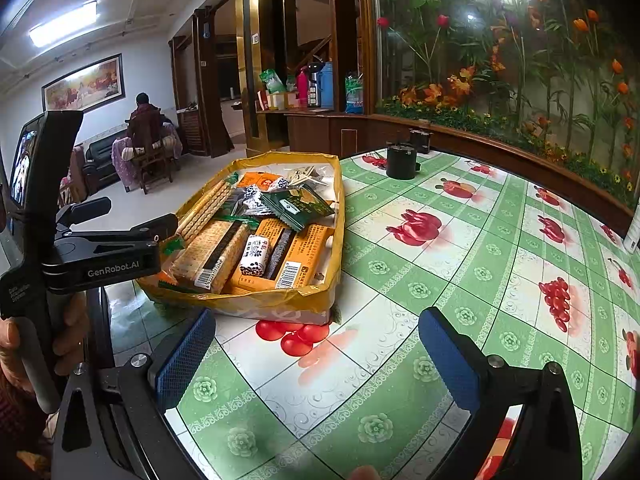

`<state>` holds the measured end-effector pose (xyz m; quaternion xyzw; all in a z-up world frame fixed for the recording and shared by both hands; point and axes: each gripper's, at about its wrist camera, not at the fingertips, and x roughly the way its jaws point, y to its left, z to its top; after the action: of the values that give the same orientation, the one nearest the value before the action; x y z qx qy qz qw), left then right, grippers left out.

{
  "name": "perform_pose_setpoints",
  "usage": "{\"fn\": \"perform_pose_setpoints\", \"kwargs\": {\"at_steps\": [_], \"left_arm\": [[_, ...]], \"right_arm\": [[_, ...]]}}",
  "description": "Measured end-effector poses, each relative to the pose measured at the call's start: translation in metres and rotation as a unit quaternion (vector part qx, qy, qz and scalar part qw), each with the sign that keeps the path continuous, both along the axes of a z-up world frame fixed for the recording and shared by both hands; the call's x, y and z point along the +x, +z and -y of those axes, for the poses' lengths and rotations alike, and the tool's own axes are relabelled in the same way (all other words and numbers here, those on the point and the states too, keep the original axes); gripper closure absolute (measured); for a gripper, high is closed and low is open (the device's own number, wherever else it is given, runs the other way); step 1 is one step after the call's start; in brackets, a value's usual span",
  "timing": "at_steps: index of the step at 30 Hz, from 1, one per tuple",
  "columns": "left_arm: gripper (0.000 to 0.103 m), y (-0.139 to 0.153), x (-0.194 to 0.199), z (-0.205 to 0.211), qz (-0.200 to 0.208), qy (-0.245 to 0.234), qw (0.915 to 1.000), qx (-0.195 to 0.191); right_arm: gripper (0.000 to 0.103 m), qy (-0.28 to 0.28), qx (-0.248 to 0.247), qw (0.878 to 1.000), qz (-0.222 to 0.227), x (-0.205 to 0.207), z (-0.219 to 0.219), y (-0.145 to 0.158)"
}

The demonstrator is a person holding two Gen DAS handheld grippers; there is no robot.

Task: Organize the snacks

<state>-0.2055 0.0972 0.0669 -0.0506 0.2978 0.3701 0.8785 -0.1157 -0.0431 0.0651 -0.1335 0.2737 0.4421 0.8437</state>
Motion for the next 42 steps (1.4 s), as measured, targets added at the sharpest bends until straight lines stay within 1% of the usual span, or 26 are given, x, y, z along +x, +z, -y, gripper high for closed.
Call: {"fn": "perform_pose_setpoints", "kwargs": {"at_steps": [12,15,18,20,23,27,29,33,34,36,40,42], "left_arm": [[0.0,0.002,0.005,-0.006,-0.002,-0.018,0.9998,-0.002],[0.0,0.005,0.006,-0.007,0.0,-0.031,0.9995,-0.003],[0.0,0.008,0.009,-0.005,0.0,-0.051,0.9987,-0.007],[0.0,0.007,0.015,0.001,-0.002,-0.069,0.9976,-0.011],[0.0,0.007,0.024,0.009,-0.007,-0.107,0.9942,-0.012],[0.0,0.007,0.044,0.023,-0.015,-0.169,0.985,-0.031],[0.0,0.004,0.06,0.036,-0.021,-0.195,0.9797,-0.04],[0.0,0.001,0.086,0.045,-0.039,-0.252,0.9647,-0.064],[0.0,-0.001,0.092,0.05,-0.043,-0.263,0.9613,-0.069],[0.0,-0.004,0.103,0.047,-0.054,-0.282,0.9549,-0.077],[0.0,-0.016,0.133,0.055,-0.082,-0.308,0.9442,-0.085],[0.0,-0.021,0.141,0.052,-0.093,-0.314,0.9415,-0.079]], "right_arm": [[0.0,-0.013,0.008,1.0,-0.008,0.005,0.004,0.002],[0.0,-0.02,0.011,1.0,-0.011,0.007,0.007,0.003],[0.0,-0.044,0.03,0.998,-0.029,0.016,0.019,0.006],[0.0,-0.071,0.049,0.995,-0.044,0.025,0.033,0.009],[0.0,-0.127,0.063,0.989,-0.039,0.032,0.061,0.014],[0.0,-0.194,0.055,0.979,-0.041,0.036,0.097,0.016],[0.0,-0.23,0.036,0.971,-0.049,0.037,0.115,0.014],[0.0,-0.28,0.018,0.958,-0.067,0.034,0.148,0.008],[0.0,-0.29,0.015,0.954,-0.07,0.033,0.155,0.007],[0.0,-0.307,0.007,0.949,-0.075,0.032,0.167,0.003],[0.0,-0.334,-0.007,0.939,-0.083,0.031,0.188,-0.001],[0.0,-0.346,-0.012,0.934,-0.088,0.032,0.197,-0.004]]}}
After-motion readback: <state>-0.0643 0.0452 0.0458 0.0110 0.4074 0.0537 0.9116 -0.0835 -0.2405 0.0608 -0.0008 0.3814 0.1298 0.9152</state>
